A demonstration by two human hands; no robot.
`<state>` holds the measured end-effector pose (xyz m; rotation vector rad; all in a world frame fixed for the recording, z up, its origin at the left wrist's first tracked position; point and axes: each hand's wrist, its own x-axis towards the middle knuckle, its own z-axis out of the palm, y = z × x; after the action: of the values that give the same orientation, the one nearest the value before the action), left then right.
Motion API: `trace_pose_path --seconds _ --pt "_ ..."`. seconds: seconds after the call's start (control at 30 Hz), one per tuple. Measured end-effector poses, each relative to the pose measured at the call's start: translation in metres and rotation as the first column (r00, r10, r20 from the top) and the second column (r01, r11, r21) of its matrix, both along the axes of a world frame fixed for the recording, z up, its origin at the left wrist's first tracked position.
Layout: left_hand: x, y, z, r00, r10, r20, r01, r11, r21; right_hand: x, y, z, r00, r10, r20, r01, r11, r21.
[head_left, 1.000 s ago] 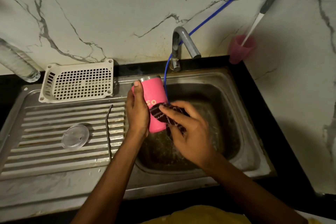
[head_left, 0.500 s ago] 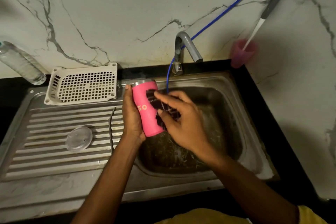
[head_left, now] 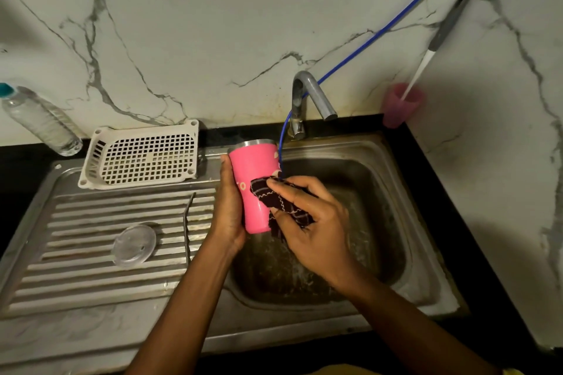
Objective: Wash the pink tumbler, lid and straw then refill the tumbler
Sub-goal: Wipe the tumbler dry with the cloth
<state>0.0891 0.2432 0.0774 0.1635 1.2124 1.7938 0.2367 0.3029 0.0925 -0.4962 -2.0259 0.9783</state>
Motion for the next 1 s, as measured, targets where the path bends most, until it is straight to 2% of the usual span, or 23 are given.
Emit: trace_pose_path --seconds 0.1,0.17,0.23,0.4,0.5,0.57,0.67,0.87,1.0 --pt "0.001 -0.004 0.001 0.979 0.052 -0.199 -0.074 0.992 -0.103 -0.003 -0.007 -0.003 1.0 -0.013 0.011 0.013 1.0 -0.001" --pt "0.005 -0.005 -0.001 0.926 0.074 -0.369 -0.133 0.981 -0.138 -0.006 -0.009 -0.003 0.999 -0.011 0.035 0.01 1.0 0.008" --pt "0.009 -0.005 0.002 0.893 0.156 -0.422 -0.221 0.969 -0.11 -0.012 -0.006 0.0 0.999 -0.003 0.046 0.003 1.0 -0.004" --pt "0.007 -0.001 0.01 0.876 0.226 -0.427 -0.292 0.952 -0.095 -0.035 0.009 0.018 0.998 -0.042 0.046 0.042 0.999 0.008" --pt "0.007 -0.002 0.007 0.879 0.194 -0.435 -0.261 0.96 -0.101 -0.053 0.026 0.026 0.989 -0.104 0.107 0.089 0.986 0.139" --pt "0.009 -0.005 0.004 0.901 0.175 -0.398 -0.23 0.969 -0.094 -0.065 0.043 0.03 0.982 -0.124 0.142 0.107 0.987 0.123" --pt "0.012 -0.009 0.003 0.924 0.212 -0.318 -0.242 0.969 -0.057 -0.07 0.058 0.033 0.979 -0.035 0.202 0.033 0.999 0.017" --pt "0.01 -0.008 -0.002 0.927 0.343 -0.15 -0.352 0.935 -0.033 -0.015 0.014 0.008 0.957 0.094 0.273 -0.106 0.994 0.03" --pt "0.007 -0.005 -0.004 0.912 0.359 -0.197 -0.375 0.926 -0.051 0.024 -0.019 -0.022 0.964 0.107 0.245 -0.121 0.992 0.043"
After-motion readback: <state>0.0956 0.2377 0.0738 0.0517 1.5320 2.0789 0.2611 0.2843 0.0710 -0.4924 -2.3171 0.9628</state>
